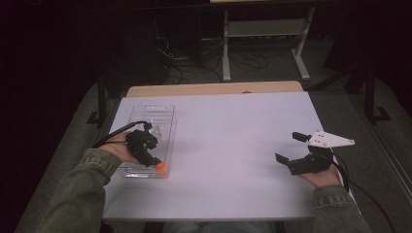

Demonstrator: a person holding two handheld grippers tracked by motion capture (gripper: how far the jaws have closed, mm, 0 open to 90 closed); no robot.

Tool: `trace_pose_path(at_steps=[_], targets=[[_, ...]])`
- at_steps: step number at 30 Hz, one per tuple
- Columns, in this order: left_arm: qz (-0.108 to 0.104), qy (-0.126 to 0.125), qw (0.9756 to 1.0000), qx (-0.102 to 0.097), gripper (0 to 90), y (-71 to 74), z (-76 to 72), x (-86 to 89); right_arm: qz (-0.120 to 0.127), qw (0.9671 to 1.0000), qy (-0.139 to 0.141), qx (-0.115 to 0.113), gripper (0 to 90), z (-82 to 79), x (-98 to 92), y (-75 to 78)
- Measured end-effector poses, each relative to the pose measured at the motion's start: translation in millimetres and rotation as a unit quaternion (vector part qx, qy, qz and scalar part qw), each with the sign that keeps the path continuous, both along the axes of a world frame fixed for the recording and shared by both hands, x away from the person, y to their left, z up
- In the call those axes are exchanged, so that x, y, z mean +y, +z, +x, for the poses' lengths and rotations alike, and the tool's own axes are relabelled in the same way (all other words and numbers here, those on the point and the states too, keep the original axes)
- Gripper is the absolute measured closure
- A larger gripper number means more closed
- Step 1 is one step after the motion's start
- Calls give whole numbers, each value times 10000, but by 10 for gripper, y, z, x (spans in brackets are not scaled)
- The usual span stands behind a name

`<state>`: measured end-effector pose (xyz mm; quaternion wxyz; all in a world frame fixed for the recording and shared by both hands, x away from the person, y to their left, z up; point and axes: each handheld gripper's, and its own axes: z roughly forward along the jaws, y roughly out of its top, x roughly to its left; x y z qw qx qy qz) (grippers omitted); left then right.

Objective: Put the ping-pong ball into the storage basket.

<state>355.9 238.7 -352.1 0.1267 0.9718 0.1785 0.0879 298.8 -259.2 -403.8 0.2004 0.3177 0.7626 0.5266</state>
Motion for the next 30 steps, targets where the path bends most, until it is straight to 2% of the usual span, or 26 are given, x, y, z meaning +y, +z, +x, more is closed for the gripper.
trace_pose_path(at_steps=[4, 12, 18, 21, 24, 27, 30], targets=[[-166, 45, 9998, -130, 307, 104, -9, 29, 13, 10000, -21, -3, 0, -2, -10, 3], [-505, 86, 9985, -190, 258, 233, -56, 51, 19, 10000, -11, 3, 0, -5, -8, 5], [-638, 165, 9971, -386, 125, 290, -89, 47, 19, 10000, -8, 2, 0, -4, -8, 4], [-746, 287, 9960, -410, 62, 309, -83, 61, 21, 10000, -10, 1, 0, -5, -8, 6], [-968, 317, 9939, -431, 0, 362, -100, 72, 23, 10000, -15, 4, 0, -3, -9, 4], [-1210, 319, 9909, -504, 0, 428, -124, 98, 20, 10000, -9, 3, 0, -3, -8, 4], [-1308, 350, 9889, -606, 0, 458, -139, 137, 19, 10000, -12, 1, 0, -6, -9, 6]])
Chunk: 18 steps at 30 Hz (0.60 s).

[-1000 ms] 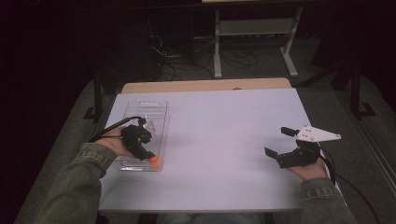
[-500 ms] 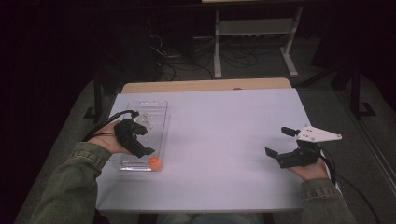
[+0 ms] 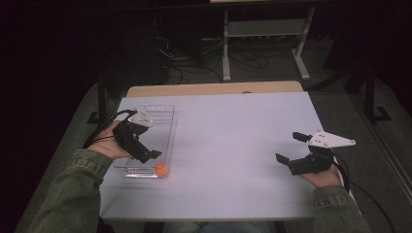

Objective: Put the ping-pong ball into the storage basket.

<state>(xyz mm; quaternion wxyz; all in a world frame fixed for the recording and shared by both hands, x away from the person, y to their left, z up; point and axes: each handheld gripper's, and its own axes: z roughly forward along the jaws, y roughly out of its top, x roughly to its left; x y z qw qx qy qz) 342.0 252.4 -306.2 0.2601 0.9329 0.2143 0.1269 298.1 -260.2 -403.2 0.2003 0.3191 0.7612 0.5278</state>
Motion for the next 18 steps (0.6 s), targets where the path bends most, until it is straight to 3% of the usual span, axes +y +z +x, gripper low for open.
trace_pose_path(at_steps=[18], targets=[[-488, 120, 9984, -269, 0, -79, -176, 161, -5, 10000, -6, 0, 0, -4, 0, -2]])
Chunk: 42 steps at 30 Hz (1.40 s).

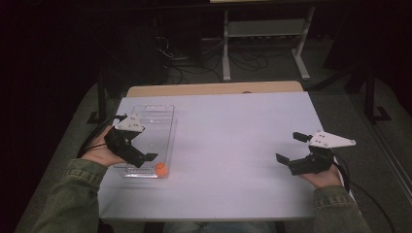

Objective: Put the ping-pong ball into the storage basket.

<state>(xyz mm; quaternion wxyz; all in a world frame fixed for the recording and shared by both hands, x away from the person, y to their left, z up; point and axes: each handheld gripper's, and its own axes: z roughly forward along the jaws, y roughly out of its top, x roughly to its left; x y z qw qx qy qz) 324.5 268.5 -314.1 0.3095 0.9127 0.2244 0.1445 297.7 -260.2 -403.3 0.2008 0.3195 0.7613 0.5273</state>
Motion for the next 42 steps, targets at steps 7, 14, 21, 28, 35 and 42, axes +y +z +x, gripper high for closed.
trace_pose_path(at_steps=[7, 14, 21, 28, 35, 42], targets=[[-94, 59, 9999, -86, 0, -61, -54, 28, -17, 10000, 2, -2, 0, -3, 2, -1], [-304, 123, 9994, -147, 0, -154, -116, 68, -10, 10000, 1, 0, 0, -4, 0, -3], [-555, 170, 9979, -289, 0, -228, -172, 74, -8, 10000, -16, -17, 0, -11, -4, 0], [-731, 262, 9962, -395, 0, -273, -222, 105, -3, 10000, -21, -10, 0, -14, -8, -3], [-921, 394, 9936, -529, 0, -329, -259, 155, 16, 10000, -28, -26, 0, -13, -19, 0], [-1160, 559, 9898, -614, 0, -392, -304, 247, -8, 10000, -29, -17, 0, -17, -11, -3]])
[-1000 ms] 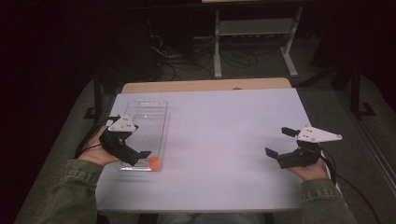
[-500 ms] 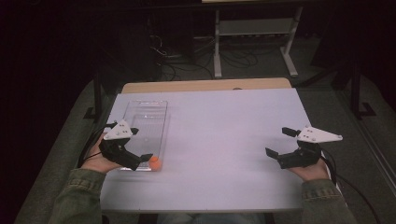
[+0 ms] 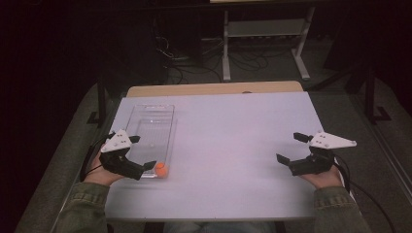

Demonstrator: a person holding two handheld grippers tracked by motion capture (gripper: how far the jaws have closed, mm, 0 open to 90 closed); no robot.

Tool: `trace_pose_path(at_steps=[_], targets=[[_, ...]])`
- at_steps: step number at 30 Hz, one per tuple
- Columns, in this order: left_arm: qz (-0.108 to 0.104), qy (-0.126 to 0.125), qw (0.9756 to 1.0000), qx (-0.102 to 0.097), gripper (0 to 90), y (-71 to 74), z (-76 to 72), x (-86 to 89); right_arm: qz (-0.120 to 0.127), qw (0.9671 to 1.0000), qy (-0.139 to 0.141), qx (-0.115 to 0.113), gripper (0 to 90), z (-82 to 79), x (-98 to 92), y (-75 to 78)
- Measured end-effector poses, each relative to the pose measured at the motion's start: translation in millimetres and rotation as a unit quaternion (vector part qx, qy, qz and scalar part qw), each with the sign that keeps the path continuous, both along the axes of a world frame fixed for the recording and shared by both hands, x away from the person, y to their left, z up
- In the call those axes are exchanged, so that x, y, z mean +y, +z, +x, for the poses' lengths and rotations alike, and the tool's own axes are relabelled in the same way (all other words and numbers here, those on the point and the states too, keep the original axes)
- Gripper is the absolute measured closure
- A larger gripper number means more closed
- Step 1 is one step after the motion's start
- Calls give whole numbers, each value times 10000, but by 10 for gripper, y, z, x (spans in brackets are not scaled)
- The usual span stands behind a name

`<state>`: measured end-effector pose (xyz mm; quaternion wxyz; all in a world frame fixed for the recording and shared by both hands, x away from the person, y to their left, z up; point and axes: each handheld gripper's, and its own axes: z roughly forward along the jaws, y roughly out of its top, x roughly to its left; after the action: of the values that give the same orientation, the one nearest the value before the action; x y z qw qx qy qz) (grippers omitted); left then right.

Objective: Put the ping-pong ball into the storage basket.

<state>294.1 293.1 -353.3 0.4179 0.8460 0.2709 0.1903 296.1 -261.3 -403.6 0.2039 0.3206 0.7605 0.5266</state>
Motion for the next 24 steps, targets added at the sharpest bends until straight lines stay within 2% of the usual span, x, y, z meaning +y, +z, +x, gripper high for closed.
trace_pose_path(at_steps=[3, 11, 13, 15, 24], targets=[[-135, 60, 9999, -38, 0, -15, -14, 38, 2, 10000, 1, 3, 0, 0, -2, -2], [-229, 178, 9995, -90, 0, -100, -40, 74, 0, 10000, 3, 14, 0, -4, 2, -5], [-280, 234, 9992, -161, 0, -118, -51, 76, -4, 10000, 8, 8, 0, -5, 0, -3], [-408, 226, 9988, -175, 0, -132, -62, 95, -2, 10000, 10, 10, 0, -6, 0, -3], [-715, 399, 9963, -271, 0, -240, -83, 156, 7, 10000, 9, 6, 0, -18, 1, -5]])
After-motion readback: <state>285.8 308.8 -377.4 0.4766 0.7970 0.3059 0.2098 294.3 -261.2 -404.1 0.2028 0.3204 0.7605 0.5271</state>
